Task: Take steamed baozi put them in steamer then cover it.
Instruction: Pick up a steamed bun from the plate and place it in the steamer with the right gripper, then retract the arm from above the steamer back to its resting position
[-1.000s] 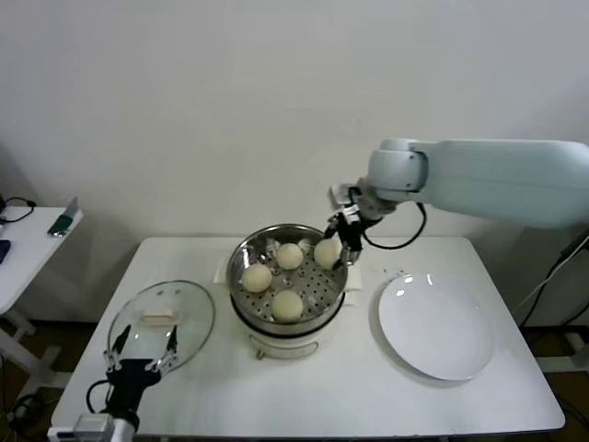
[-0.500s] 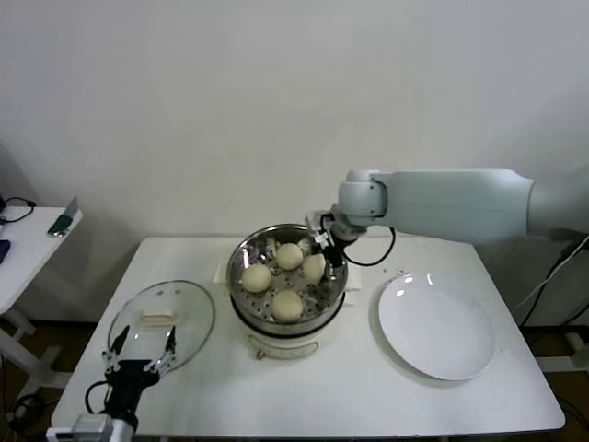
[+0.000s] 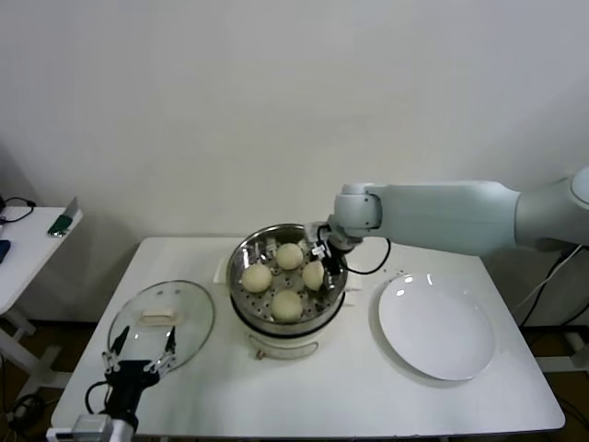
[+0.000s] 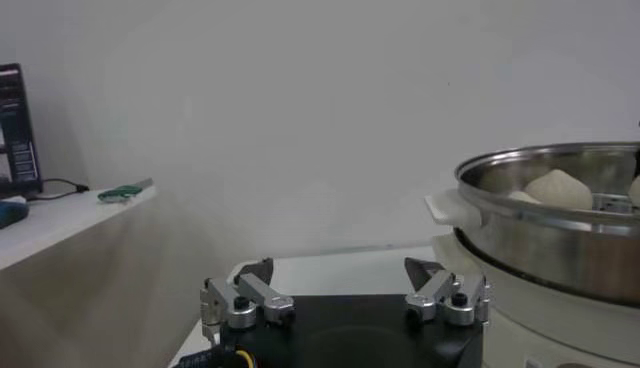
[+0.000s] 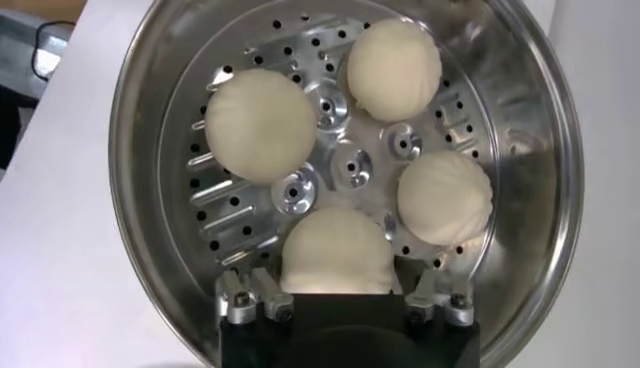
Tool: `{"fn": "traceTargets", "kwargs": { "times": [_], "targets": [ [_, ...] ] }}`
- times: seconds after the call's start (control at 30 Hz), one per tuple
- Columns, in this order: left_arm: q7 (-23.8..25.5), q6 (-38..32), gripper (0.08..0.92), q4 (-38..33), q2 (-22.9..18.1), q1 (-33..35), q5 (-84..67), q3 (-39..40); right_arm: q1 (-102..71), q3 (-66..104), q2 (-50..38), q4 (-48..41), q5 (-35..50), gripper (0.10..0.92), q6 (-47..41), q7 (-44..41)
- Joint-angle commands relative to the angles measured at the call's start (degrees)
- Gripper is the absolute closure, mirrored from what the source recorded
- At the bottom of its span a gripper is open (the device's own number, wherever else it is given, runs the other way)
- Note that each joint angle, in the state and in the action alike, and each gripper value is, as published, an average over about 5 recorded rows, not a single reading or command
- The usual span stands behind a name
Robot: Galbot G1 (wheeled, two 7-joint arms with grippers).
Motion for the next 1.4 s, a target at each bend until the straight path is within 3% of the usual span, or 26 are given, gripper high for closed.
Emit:
{"fn": "traceTargets", "kwargs": {
  "times": [0.03,0.23,0.43,0.57,0.77,0.87,1.13,1.4],
  "targets": [
    [0.0,0.1,0.177,0.0,-0.1,0.0,0.0,0.0,-0.9,0.2,0.5,-0.3,0.4,0.220,-0.1,-0.2],
    [0.0,1.4,0.177,-0.7,0.0,0.3,0.2,-0.1,1.6,1.1,-1.2,0.4,4.5,0.203,1.2,-2.3],
    [-1.1,2.2,0.177,-1.9,0.2,0.3,-1.0,0.2,5.6,5.0,-7.5,2.3,14.9,0.203,2.0,-4.5],
    [-0.9,2.6,0.177,-1.9,0.7,0.2,-0.8,0.3,1.7,14.6,-14.7,3.7,18.0,0.203,0.0,2.9],
    [-0.8,1.9,0.177,-0.6,1.3,-1.2,0.4,0.5,-22.4,45.8,-24.5,5.7,14.2,0.203,-1.4,34.2],
    [-1.3,1.1,0.177,0.5,1.7,-2.6,1.4,0.7,-35.5,61.8,-27.5,4.3,13.2,0.203,2.1,42.6],
    [-0.3,-2.5,0.177,2.5,3.4,-6.0,7.4,1.3,-70.9,93.8,-35.4,4.2,0.3,0.203,18.9,39.6],
    [-2.5,-9.0,0.177,6.2,4.8,-7.2,11.3,0.9,-112.6,129.1,-27.1,7.6,-5.8,0.203,33.1,34.6]
  ]
}}
